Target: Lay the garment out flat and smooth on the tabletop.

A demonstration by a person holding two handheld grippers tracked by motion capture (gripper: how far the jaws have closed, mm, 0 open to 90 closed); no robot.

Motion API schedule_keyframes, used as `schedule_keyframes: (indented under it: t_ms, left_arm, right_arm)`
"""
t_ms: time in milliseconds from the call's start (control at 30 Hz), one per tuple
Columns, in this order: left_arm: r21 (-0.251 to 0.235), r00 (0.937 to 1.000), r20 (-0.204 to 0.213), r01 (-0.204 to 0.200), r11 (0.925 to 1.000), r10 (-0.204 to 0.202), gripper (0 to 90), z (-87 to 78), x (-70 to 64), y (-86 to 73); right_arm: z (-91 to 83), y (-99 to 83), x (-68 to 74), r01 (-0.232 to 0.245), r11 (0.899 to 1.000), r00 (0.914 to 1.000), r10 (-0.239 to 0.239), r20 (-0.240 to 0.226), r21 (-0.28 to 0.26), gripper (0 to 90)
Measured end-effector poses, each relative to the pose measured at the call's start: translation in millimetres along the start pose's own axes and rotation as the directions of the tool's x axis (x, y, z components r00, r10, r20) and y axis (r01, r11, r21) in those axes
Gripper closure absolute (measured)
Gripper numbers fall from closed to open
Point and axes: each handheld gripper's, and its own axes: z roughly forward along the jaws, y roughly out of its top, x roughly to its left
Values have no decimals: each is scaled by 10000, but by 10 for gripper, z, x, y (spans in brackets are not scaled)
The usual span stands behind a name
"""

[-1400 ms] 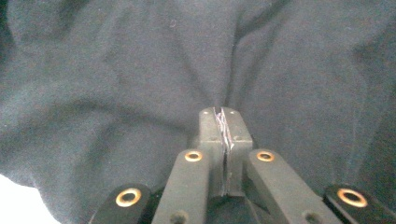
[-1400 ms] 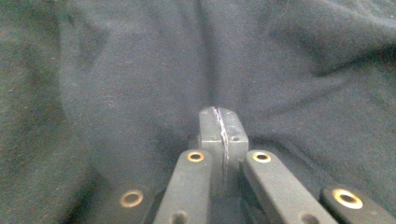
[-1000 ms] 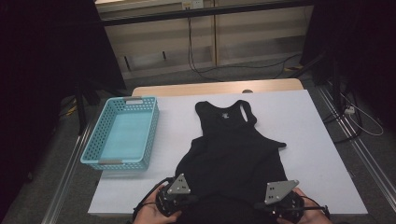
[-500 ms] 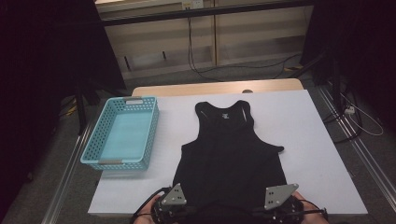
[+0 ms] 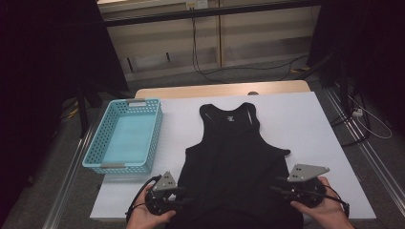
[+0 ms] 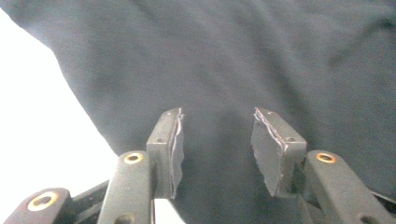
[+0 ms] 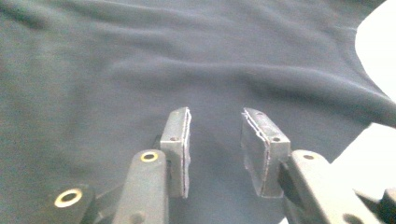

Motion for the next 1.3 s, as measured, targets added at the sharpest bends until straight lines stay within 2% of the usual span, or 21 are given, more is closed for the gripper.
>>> schedule_keyframes:
  t_ms: [133,167,233,300,333,367,400,467,533,567,633,700,733,900,1000,1100,1300]
  left_arm:
    - [131,9987,-426,-264,9996,269,554,87,47,25]
    - [131,9982,-557,-236,9996,243,555,96,37,25]
    - [211,9958,-792,-453,9987,469,578,101,10,28]
    - [318,9975,-641,-280,9991,300,698,95,3,37]
    - [310,9985,-508,-205,9993,221,795,97,3,37]
    - [323,9993,-367,-110,9994,122,874,94,3,33]
    - [369,9992,-365,-121,9992,134,896,86,0,34]
    - [371,9993,-373,-84,9993,98,900,45,-2,26]
    - [222,9999,-92,129,9997,-127,900,1,11,-4]
    - [326,9996,-234,169,9993,-162,900,-10,1,-31]
    - [328,9997,-245,105,9994,-97,900,-57,-13,-47]
    - [210,9996,-268,85,9997,-79,900,-90,-24,-51]
    - [228,9996,-264,99,9997,-93,900,-89,-26,-54]
    - [335,9995,-275,148,9993,-139,900,-72,-4,-68]
    - [167,9998,-14,209,9996,-208,900,-78,13,-73]
    - [291,9998,-23,197,9994,-196,900,-71,2,-74]
    - [365,9997,41,234,9991,-235,900,-94,-30,-86]
  right_arm:
    - [32,-47,-143,-136,9989,9974,104,713,443,600]
    - [47,-59,-167,-199,9985,9971,161,744,500,594]
    - [70,-73,-197,-302,9977,9969,256,738,615,583]
    - [112,-80,-219,-387,9960,9975,338,616,805,576]
    - [147,-86,-221,-433,9943,9979,383,530,977,579]
    - [157,-89,-225,-490,9945,9982,455,397,927,587]
    - [158,-86,-237,-632,9933,9977,607,290,967,587]
    - [159,-92,-241,-693,9931,9974,672,248,946,600]
    - [160,-89,-243,-686,9929,9976,676,131,973,649]
    - [161,-85,-241,-623,9931,9981,617,87,989,675]
    - [161,-77,-235,-465,9934,9988,477,-95,1048,748]
    - [156,-69,-218,-355,9931,9991,381,-211,1114,875]
    - [153,-68,-212,-293,9931,9991,326,-272,1137,890]
    - [119,-80,-206,-202,9926,9995,229,-209,1201,900]
    - [62,-119,-195,-143,9914,9996,175,-239,1302,900]
    - [-2,-169,-172,-69,9908,9997,98,-210,1352,900]
    - [-100,-240,-110,281,9903,9989,-227,-410,1360,900]
